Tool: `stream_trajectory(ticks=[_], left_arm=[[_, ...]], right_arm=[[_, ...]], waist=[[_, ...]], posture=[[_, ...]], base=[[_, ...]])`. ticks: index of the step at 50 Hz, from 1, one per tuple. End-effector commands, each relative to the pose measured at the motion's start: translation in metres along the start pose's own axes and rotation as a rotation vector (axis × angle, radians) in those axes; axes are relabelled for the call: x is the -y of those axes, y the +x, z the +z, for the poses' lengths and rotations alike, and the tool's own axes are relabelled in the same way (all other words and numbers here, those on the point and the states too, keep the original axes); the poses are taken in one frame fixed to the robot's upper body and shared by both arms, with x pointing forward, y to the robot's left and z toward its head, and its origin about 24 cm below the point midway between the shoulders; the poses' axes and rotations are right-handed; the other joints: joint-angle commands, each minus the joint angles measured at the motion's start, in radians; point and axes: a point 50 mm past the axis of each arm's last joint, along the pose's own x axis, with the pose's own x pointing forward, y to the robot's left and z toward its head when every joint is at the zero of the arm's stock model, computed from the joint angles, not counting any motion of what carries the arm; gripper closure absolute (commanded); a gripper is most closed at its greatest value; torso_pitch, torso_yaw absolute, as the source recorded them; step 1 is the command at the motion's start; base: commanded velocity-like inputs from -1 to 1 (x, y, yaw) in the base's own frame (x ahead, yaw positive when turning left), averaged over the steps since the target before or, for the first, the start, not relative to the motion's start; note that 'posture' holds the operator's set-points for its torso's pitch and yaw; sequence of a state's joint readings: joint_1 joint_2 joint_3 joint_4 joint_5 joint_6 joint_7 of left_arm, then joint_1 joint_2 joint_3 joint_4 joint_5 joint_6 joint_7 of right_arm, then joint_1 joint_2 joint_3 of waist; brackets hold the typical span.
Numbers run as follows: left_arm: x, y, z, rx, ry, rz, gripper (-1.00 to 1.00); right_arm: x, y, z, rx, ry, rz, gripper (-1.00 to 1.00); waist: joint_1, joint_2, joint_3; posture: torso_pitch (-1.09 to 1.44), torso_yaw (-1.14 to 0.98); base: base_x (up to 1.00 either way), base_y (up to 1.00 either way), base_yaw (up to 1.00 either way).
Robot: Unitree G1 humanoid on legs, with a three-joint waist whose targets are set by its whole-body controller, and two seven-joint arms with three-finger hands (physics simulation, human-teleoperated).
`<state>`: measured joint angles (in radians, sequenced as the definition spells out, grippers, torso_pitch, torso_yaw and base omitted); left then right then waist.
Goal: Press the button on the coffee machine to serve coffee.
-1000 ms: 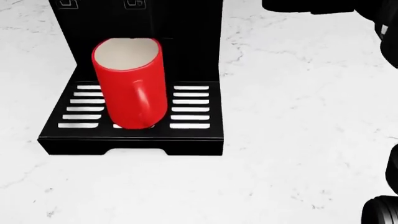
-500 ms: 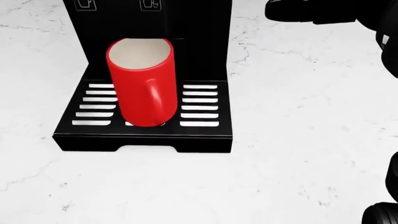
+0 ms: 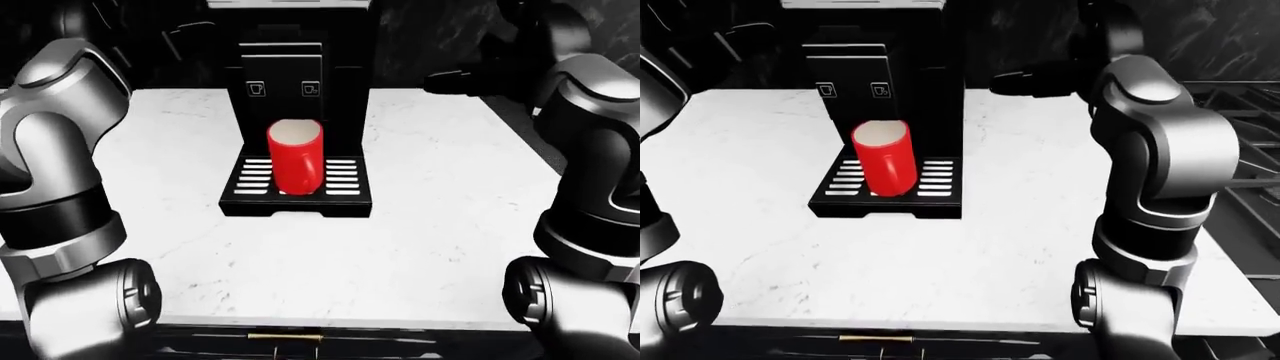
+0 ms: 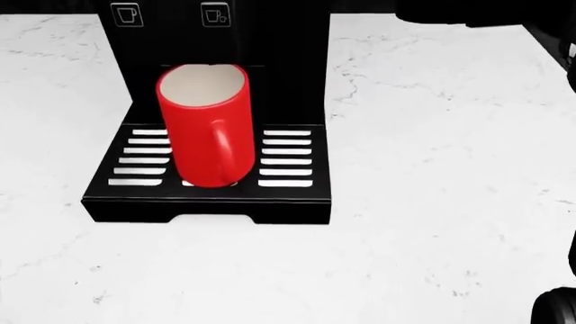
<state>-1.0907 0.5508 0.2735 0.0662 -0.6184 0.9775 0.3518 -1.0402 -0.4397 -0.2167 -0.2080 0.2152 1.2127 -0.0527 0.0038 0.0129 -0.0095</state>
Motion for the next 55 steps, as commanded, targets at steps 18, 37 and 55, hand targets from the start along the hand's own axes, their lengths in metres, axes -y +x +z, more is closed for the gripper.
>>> stream_trajectory(ticks=[18,37,55], left_arm=[[0.003,-0.007,0.018,0.093,-0.004,-0.016,-1.0],[0.009,-0.01,0.015,0.088,0.015,-0.051,-1.0],[0.012,-0.077,0.007,0.006,0.021,-0.169,-1.0]], right_arm=[[0.003,-0.006,0.017,0.09,0.005,-0.011,-1.0],[0.003,-0.005,0.017,0.09,0.006,-0.005,-1.0],[0.007,-0.009,0.02,0.093,0.008,-0.01,-1.0]], waist=[[-0.003,0.006,-0.142],[0.002,0.006,-0.246],[0.007,0.017,-0.26]], posture=[[-0.28,0.0],[-0.41,0.0],[-0.42,0.0]], base=[[0.0,0.0,0.0],[0.0,0.0,0.0],[0.0,0.0,0.0]])
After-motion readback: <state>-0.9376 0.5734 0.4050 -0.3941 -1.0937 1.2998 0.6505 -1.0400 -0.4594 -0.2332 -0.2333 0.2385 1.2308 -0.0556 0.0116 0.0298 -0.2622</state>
